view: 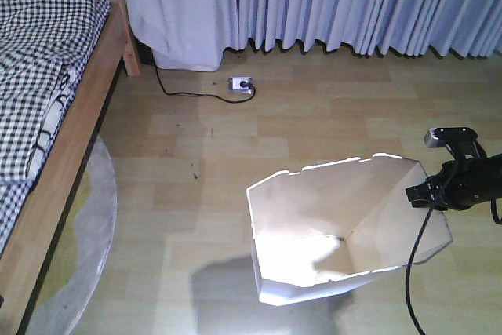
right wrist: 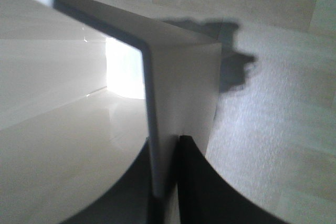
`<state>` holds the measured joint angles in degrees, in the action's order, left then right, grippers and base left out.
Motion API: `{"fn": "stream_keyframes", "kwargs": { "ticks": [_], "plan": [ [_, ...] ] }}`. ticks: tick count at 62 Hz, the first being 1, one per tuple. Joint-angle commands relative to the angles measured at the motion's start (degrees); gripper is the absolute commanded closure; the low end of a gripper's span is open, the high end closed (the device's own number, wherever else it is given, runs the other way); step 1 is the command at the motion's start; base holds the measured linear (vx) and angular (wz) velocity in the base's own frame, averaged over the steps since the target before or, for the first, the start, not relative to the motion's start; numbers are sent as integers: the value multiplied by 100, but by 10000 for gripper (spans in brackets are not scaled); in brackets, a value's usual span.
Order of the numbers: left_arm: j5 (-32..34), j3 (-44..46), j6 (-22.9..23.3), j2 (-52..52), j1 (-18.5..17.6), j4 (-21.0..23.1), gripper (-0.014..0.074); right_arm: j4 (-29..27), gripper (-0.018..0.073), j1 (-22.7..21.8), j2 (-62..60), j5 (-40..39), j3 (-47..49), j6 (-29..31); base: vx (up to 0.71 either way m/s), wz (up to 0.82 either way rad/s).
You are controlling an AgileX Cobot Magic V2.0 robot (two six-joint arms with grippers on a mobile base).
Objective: Move trash bin to bedside with robot
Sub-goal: 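Carry the held bin toward the curtains beside the bed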
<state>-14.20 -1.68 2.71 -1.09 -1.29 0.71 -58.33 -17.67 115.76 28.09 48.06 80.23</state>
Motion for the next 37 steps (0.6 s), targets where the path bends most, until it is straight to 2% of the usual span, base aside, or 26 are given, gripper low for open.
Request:
{"fn": "stream_keyframes", "kwargs": {
  "ticks": [1,37],
  "plan": [
    [419,-166,50,-57,-32,23,602,-458,565,-28,-364,740,122,-116,43,1],
    [419,-166,50,-57,-32,23,602,-458,565,-28,-364,740,122,-116,41,0]
  ]
}}
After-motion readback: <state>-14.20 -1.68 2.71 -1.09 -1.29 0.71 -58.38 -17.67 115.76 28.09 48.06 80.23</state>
